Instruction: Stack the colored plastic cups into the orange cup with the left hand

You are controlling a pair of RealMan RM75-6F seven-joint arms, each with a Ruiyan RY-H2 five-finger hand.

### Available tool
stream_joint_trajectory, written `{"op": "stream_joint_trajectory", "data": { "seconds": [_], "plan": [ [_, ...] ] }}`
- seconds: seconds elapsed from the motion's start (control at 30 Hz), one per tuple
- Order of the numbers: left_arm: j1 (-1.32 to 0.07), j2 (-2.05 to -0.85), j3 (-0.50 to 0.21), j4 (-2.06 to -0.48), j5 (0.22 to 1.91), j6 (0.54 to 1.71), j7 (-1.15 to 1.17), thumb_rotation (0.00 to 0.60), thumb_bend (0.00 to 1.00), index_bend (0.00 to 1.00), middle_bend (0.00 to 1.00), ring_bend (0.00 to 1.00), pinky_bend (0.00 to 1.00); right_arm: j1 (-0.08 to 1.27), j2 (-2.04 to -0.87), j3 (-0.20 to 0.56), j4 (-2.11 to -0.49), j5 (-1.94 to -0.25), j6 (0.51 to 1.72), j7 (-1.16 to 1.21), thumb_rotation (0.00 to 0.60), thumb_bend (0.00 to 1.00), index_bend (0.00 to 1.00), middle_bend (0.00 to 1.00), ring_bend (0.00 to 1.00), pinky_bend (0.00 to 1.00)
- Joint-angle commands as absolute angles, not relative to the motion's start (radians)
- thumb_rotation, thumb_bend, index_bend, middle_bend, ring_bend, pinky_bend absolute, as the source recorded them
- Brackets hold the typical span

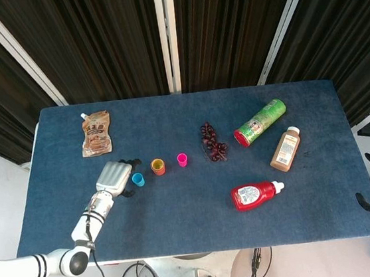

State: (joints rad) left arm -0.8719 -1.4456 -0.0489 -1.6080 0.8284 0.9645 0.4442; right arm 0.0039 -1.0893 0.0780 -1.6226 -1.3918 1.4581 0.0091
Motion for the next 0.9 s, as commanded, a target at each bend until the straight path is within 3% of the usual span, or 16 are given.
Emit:
{"op": "stream_joint_trajectory", "data": {
  "seconds": [0.03, 0.9],
  "plan": [
    [-0.872, -1.462, -0.053, -1.59, 0.826, 0.953, 0.449, 0.6, 0.16, 0.28, 0.31, 0.32, 0.55, 0.005, -1.088, 0.076, -1.622, -1.39, 1.452, 0.012, 0.6, 0.23, 0.0, 0.0, 0.0, 0.0],
    [-0.854, -1.574, -0.094, -1.431, 0.876, 0.933, 0.442, 0.6, 0.21, 0.45, 0.46, 0.48, 0.67, 0.005, -1.082, 0.075, -1.609, -1.365, 1.429, 0.026, 0.6, 0.23, 0.0, 0.0, 0.0, 0.0]
  ]
}}
